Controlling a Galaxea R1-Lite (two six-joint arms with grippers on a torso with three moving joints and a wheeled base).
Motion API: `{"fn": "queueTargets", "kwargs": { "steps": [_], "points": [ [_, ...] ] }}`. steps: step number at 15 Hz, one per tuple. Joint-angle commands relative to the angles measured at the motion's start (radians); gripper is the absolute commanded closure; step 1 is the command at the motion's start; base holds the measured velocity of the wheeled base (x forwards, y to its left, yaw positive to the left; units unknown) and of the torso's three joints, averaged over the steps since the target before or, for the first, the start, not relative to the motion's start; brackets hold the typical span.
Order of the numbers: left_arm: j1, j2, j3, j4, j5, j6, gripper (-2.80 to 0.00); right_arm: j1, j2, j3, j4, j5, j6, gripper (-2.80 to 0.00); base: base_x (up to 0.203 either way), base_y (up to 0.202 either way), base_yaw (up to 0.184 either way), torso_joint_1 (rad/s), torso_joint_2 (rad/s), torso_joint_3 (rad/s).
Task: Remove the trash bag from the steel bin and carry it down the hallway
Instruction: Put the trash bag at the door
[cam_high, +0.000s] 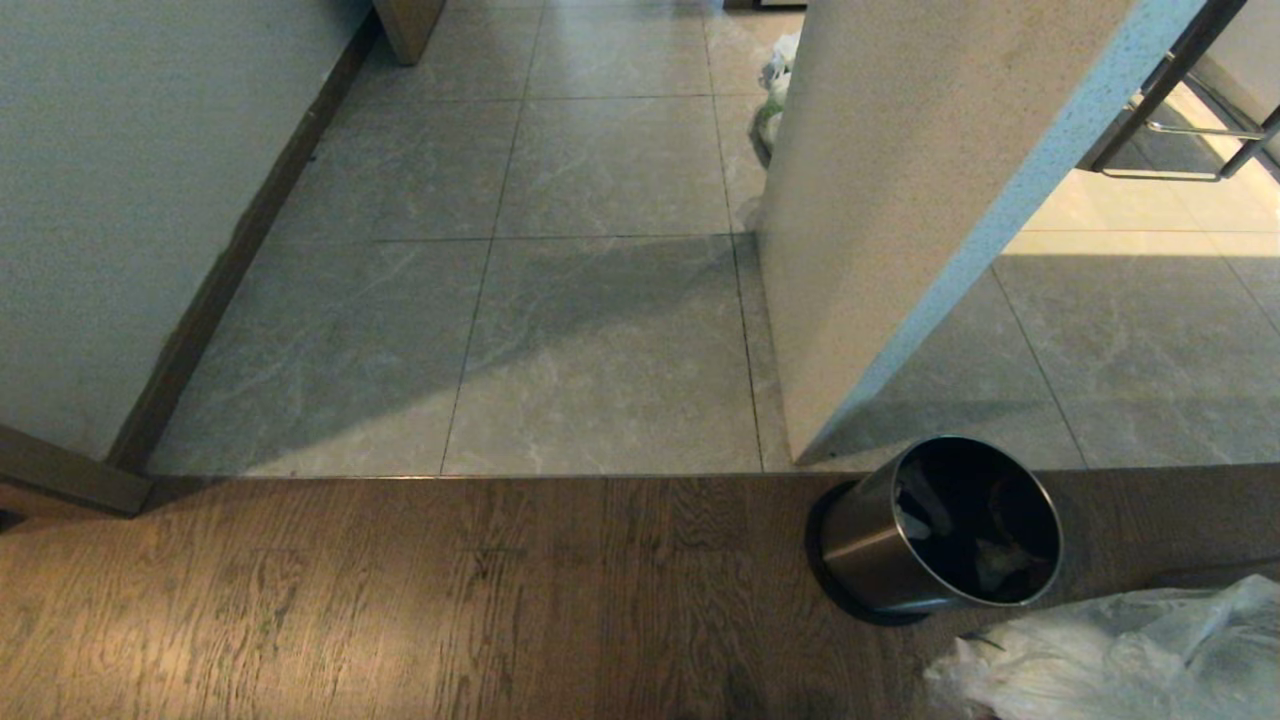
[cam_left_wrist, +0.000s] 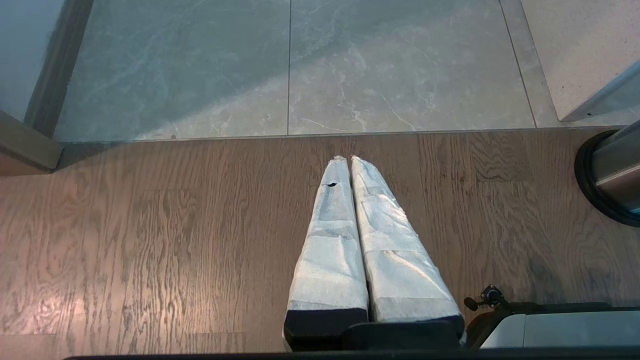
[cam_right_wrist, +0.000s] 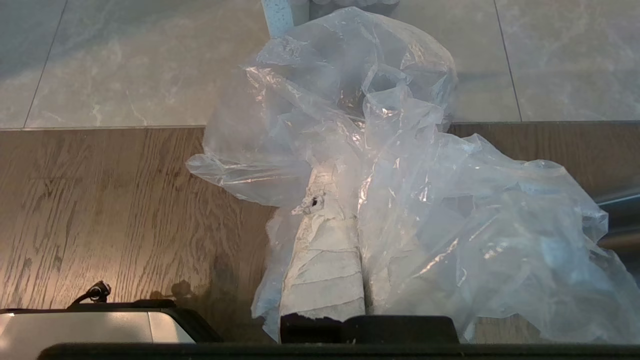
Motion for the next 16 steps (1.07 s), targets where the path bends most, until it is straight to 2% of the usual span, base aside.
{"fn": "queueTargets", "kwargs": {
  "steps": [1,8,16],
  "points": [
    [0.000,0.000,0.000,0.000,0.000,0.000,0.00,0.000,-0.004,0.002,-0.002,0.000,-0.001,0.00,0.000,0.000,0.000,0.000,0.00,0.000],
    [0.000,0.000,0.000,0.000,0.002,-0.003,0.00,0.000,-0.004,0.002,-0.002,0.000,-0.001,0.00,0.000,0.000,0.000,0.001,0.00,0.009],
    [0.000,0.000,0.000,0.000,0.001,-0.003,0.00,0.000,-0.004,0.002,-0.002,0.000,-0.001,0.00,0.000,0.000,0.000,0.002,0.00,0.178]
  ]
}}
